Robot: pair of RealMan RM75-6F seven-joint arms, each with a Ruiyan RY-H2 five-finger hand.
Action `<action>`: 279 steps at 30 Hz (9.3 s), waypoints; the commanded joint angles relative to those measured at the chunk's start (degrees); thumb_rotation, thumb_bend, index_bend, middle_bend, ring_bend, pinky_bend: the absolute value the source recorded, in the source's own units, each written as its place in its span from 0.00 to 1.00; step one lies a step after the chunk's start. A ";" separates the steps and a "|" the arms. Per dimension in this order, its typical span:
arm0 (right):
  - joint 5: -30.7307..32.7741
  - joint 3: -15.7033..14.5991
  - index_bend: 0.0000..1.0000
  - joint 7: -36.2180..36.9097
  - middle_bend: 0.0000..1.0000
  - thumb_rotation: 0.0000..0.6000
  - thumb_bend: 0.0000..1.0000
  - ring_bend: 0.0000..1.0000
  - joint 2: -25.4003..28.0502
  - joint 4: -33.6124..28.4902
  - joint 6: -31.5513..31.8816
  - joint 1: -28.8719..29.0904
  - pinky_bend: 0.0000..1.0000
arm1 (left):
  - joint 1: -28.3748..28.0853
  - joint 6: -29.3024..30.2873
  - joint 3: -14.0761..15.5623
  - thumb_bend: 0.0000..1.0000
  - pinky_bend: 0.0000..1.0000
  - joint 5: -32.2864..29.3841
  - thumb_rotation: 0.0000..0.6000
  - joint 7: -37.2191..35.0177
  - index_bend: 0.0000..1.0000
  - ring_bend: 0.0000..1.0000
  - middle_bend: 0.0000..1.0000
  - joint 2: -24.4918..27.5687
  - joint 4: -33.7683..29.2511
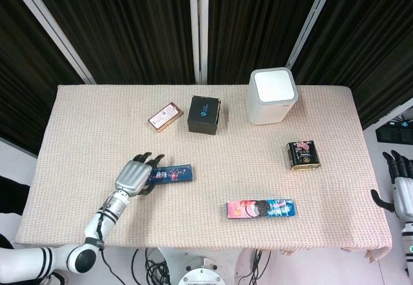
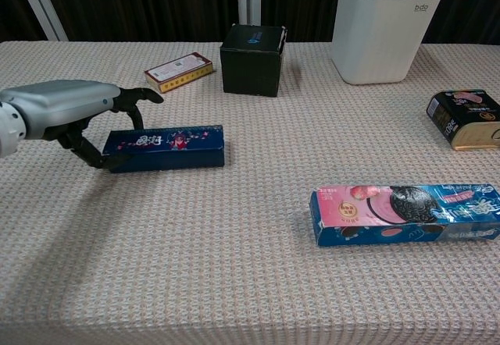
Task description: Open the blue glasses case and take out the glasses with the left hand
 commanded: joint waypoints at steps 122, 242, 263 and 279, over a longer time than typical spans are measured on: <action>0.15 -0.17 0.00 -1.40 0.00 1.00 0.27 0.00 -0.35 -0.63 -0.39 0.67 0.00 | 1.71 -8.63 7.24 0.29 0.09 17.62 0.71 -11.65 0.35 0.00 0.02 7.10 -1.38; -0.84 -0.26 0.00 -5.30 0.00 1.00 0.28 0.00 -0.71 -3.55 -0.23 2.10 0.00 | -13.23 -3.49 3.97 0.39 0.06 -26.59 0.94 6.35 0.24 0.00 0.00 13.76 -8.05; -1.37 0.27 0.00 -3.83 0.00 1.00 0.28 0.00 1.67 -5.57 1.57 1.46 0.00 | -8.87 -0.59 1.67 0.29 0.18 -17.61 1.00 -0.82 0.31 0.04 0.18 6.12 -3.41; -1.15 0.10 0.00 -3.54 0.00 1.00 0.28 0.00 1.42 -5.03 1.23 1.48 0.00 | -8.78 -1.11 0.95 0.29 0.18 -20.72 1.00 0.12 0.37 0.04 0.18 4.65 -1.42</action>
